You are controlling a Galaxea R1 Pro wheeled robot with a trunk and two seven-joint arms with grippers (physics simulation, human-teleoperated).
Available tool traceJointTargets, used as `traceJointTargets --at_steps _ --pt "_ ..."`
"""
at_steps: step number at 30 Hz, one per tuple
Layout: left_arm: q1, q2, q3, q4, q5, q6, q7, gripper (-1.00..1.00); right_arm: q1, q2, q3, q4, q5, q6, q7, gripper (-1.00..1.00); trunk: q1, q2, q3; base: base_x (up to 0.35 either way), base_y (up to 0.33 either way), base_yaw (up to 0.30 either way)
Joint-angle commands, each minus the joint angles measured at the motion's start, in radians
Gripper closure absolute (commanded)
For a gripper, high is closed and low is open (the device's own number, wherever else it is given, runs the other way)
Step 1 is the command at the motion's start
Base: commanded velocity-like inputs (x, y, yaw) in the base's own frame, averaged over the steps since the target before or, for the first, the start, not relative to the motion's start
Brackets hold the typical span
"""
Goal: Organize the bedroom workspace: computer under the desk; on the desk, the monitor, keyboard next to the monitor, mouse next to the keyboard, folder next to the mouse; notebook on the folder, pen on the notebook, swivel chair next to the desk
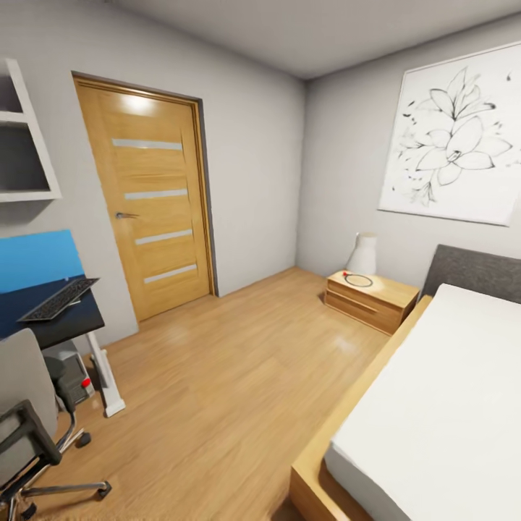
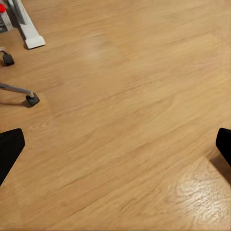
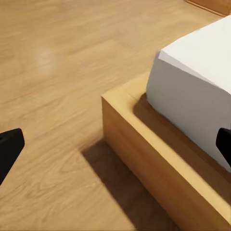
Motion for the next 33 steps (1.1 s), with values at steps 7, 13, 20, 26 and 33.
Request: traceJointTargets --at_steps 7,13,20,26,33 --pt "0.000 -0.001 -0.005 -0.001 0.000 0.000 0.004 -1.00 -0.001 -0.001 0.004 0.001 0.008 -0.002 -0.010 -1.00 0.000 -0.001 -0.001 0.207 0.208 0.283" --pt "0.000 -0.001 -0.006 -0.001 -0.001 0.000 0.004 -1.00 -0.001 -0.002 0.004 0.000 0.008 -0.002 -0.010 -1.00 0.000 -0.001 -0.001 0.256 0.203 0.283" --pt "0.000 -0.001 -0.007 0.000 -0.002 0.000 0.003 -1.00 -0.001 -0.002 0.002 -0.003 0.007 0.001 -0.013 -1.00 0.000 -0.001 -0.007 0.277 0.143 0.228" --pt "0.000 -0.002 -0.007 0.001 -0.002 -0.001 0.004 -1.00 -0.001 -0.002 0.001 -0.006 0.007 0.001 -0.016 -1.00 0.000 -0.001 -0.015 0.076 0.032 0.143" --pt "0.000 -0.002 -0.007 0.001 -0.002 0.000 0.004 -1.00 -0.001 -0.004 0.000 -0.007 0.007 0.001 -0.016 -1.00 0.000 -0.001 -0.025 0.247 0.035 0.028"
